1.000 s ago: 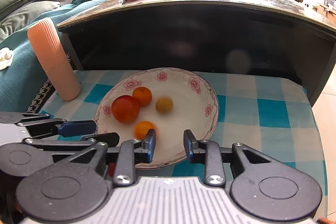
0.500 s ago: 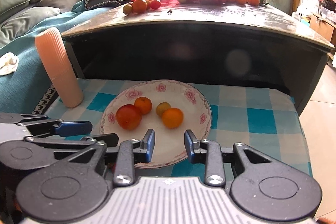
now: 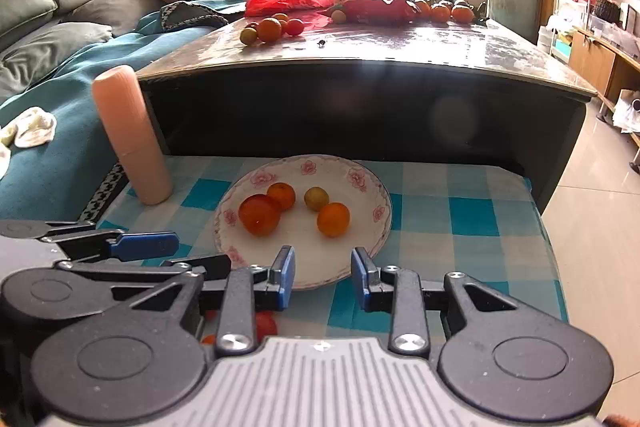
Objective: Organize fruits
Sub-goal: 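Move both open tools back toward the remaining fruit on the cloth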
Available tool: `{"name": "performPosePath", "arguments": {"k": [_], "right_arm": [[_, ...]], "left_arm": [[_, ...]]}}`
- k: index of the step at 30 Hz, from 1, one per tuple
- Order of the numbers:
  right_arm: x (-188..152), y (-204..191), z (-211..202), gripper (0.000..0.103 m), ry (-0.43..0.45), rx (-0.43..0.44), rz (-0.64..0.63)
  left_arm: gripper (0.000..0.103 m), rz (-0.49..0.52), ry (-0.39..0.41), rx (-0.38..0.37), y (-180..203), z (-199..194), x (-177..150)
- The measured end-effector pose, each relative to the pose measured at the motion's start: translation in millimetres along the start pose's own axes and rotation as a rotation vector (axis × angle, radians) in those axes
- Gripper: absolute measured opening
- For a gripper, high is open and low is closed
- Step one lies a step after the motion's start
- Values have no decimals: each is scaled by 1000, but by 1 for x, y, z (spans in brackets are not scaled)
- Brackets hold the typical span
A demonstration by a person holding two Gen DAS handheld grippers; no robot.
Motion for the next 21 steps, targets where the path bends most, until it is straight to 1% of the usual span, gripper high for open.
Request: {"name": "performPosePath", "arguments": {"k": [7, 14, 21], "right_arm": [[-14, -12, -14, 36, -27, -25, -8], [-43, -16, -16, 36, -131, -28, 39], [-69, -22, -16, 37, -190, -44, 16]], "left_arm": [[55, 0, -20, 2, -2, -11, -16], [58, 40, -63, 5, -1, -14, -39], [61, 65, -92, 4, -4, -14, -56]]}}
Point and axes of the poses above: each gripper's, at about its wrist camera, not at the fingertips, and z roughly the way its jaws point, y to its right, x to its top, the point moved 8 cm from there along z, roughly the way its jaws point, and after that the axes turned 1 degree about -y, right-handed, at the moved point
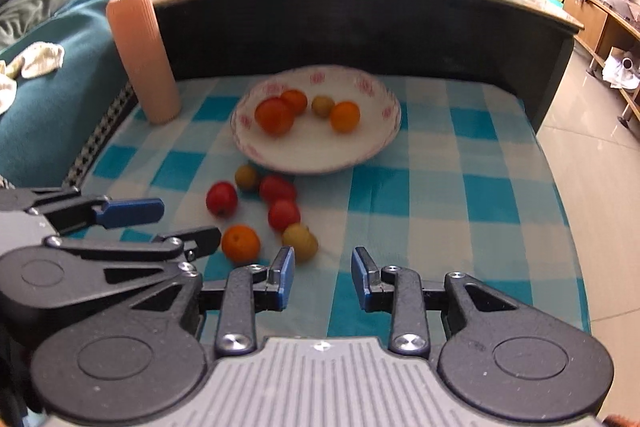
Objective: Organize fruits
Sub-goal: 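Move both open tools back toward the remaining fruit on the cloth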
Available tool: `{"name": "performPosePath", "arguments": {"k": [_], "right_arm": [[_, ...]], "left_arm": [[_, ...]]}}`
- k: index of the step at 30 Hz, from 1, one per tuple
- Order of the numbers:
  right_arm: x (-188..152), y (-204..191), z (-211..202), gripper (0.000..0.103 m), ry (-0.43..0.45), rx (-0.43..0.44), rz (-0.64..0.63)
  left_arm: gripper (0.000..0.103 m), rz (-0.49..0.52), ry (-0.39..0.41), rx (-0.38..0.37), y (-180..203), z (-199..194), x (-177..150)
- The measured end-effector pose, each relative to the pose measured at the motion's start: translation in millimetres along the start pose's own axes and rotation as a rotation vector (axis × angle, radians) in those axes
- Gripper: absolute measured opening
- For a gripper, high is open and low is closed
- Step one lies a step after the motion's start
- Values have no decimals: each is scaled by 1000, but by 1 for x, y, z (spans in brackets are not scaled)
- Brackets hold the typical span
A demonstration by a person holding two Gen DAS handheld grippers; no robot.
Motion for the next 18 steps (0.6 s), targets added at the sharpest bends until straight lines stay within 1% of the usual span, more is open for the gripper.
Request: {"name": "performPosePath", "arguments": {"k": [4, 8, 18], "right_arm": [[-6, -1, 4, 39, -14, -28, -36], [-8, -3, 8, 39, -28, -26, -44], [-12, -11, 15, 39, -33, -45, -114]], "left_arm": [[62, 14, -11, -1, 0, 2, -6], [62, 17, -25, -5, -1, 6, -10], [62, 29, -48, -4, -5, 9, -18]]}}
Point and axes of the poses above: each gripper's, at about its wrist camera, not at the fingertips, and z roughly the way its jaws point, y to its right, x to its top, the point moved 8 cm from there along z, roughly the way its jaws point, and after that the axes turned 1 degree about -y, right-handed, at the moved point
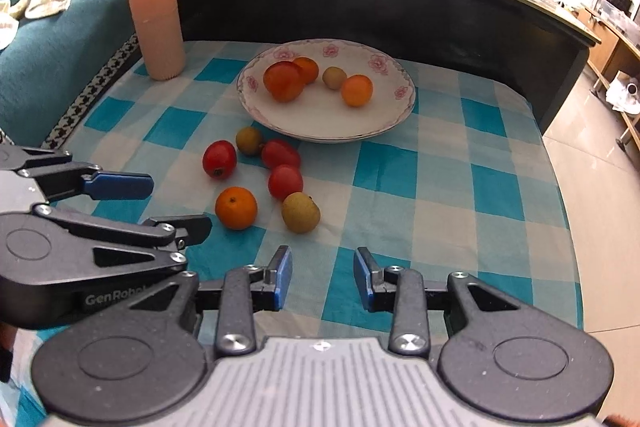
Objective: Organize fruits
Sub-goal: 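Move both open tools back toward the remaining fruit on the cloth, then grasp a tangerine with the left tool while the right tool grasps a yellow-brown fruit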
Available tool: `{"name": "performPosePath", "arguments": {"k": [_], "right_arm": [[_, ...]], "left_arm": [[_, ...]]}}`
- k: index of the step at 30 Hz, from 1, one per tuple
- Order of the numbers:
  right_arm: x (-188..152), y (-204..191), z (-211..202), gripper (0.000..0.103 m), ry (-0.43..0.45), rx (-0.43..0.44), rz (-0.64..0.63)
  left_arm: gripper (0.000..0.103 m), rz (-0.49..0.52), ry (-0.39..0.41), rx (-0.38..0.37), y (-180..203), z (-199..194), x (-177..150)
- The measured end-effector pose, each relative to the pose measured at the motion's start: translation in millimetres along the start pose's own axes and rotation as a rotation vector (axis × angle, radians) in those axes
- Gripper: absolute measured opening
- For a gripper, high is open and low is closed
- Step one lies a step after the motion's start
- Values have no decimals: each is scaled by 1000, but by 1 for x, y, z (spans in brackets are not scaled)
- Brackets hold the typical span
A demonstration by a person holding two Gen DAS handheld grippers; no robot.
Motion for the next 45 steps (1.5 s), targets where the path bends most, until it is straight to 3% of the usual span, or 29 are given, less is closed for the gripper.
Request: {"name": "performPosePath", "arguments": {"k": [9, 14, 22, 28, 32, 39, 43, 45], "right_arm": [[-1, 8, -7, 40, 37, 89, -9], [-6, -2, -3, 40, 51, 170, -81], [8, -5, 25, 40, 82, 179, -120], [11, 2, 49, 40, 39, 203, -73], [8, 5, 47, 28, 22, 212, -52], [10, 16, 36, 26, 35, 218, -27], [11, 20, 40, 30, 27, 222, -26], [13, 21, 39, 30, 33, 227, -11]], "left_arm": [[63, 25, -2, -28, -8, -2, -9], [63, 39, -6, -61, -12, 0, -15], [63, 64, 3, -108, -4, 4, -12], [64, 67, 3, -130, 3, 12, -7], [63, 74, 9, -128, 11, 22, 0], [56, 42, 5, -112, 16, 43, 5], [41, 30, 19, -99, 14, 44, 9], [40, 36, 25, -94, 14, 44, 9]]}}
Point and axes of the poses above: each gripper's, at about its wrist camera, not at the fingertips, and z roughly the way its jaws point, y to its right, x to its top, the point moved 8 cm from there along z, roughly the way its jaws point, and after that the axes turned 1 degree about -y, right-handed, at the moved point
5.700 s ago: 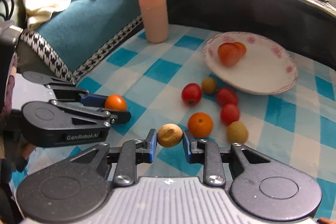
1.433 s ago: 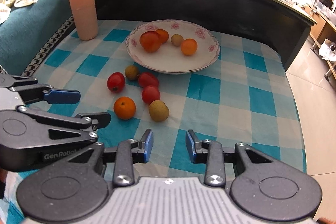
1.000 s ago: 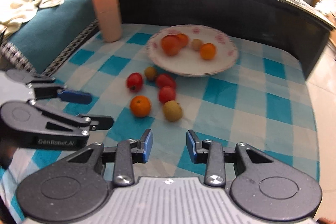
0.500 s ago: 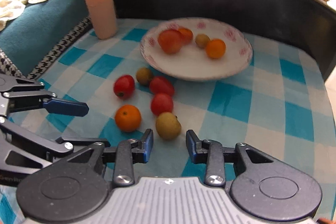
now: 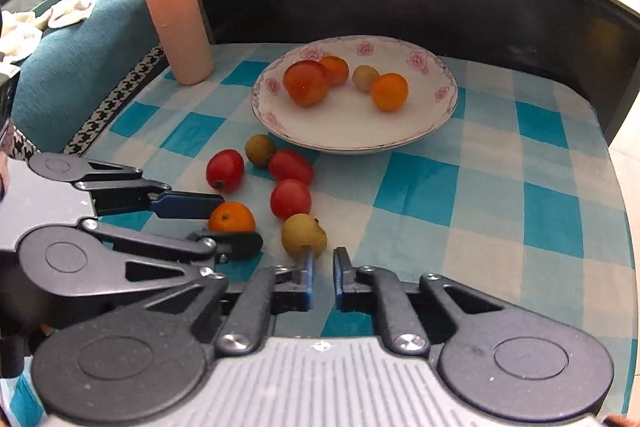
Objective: Organize fruits
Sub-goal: 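Grasp a tangerine with the left tool while the right tool grasps a yellow-brown fruit, then carry the held tangerine and yellow-brown fruit toward the white bowl with both tools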
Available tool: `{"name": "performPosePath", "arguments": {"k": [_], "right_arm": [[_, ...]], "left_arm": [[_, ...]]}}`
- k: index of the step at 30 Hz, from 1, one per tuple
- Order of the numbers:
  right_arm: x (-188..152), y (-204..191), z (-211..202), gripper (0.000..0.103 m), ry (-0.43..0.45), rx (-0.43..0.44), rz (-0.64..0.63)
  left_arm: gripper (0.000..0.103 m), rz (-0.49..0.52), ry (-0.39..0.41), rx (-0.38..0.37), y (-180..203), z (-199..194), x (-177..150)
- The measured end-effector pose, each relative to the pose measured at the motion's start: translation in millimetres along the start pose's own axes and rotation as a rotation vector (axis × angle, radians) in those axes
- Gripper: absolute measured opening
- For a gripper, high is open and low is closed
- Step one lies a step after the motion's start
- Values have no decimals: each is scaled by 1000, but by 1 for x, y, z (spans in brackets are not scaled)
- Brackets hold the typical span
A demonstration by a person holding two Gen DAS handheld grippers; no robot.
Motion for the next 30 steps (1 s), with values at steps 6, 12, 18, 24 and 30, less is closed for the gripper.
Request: {"name": "performPosePath", "arguments": {"k": [6, 12, 18, 24, 30], "right_arm": [[3, -6, 3, 48, 6, 25, -24], [4, -14, 17, 49, -8, 10, -44], [7, -16, 25, 49, -6, -29, -62], [6, -12, 18, 47, -24, -25, -28], [17, -5, 2, 47, 25, -8, 17]], "left_arm": [[39, 5, -1, 8, -5, -7, -5], [39, 1, -6, -1, -12, -16, -11], [42, 22, -10, 14, -12, -11, -12], [39, 26, -23, 24, -11, -12, -12], [39, 24, -15, 22, -7, -14, -4]]}}
Point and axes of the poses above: each gripper's, at about its wrist camera, not at the fingertips, and z roughly the way its jaws point, y to its right, x to its top, the point moved 8 cm from there along z, roughly the way its jaws point, and after that the axes turned 1 degree about -y, right-handed, at the moved point
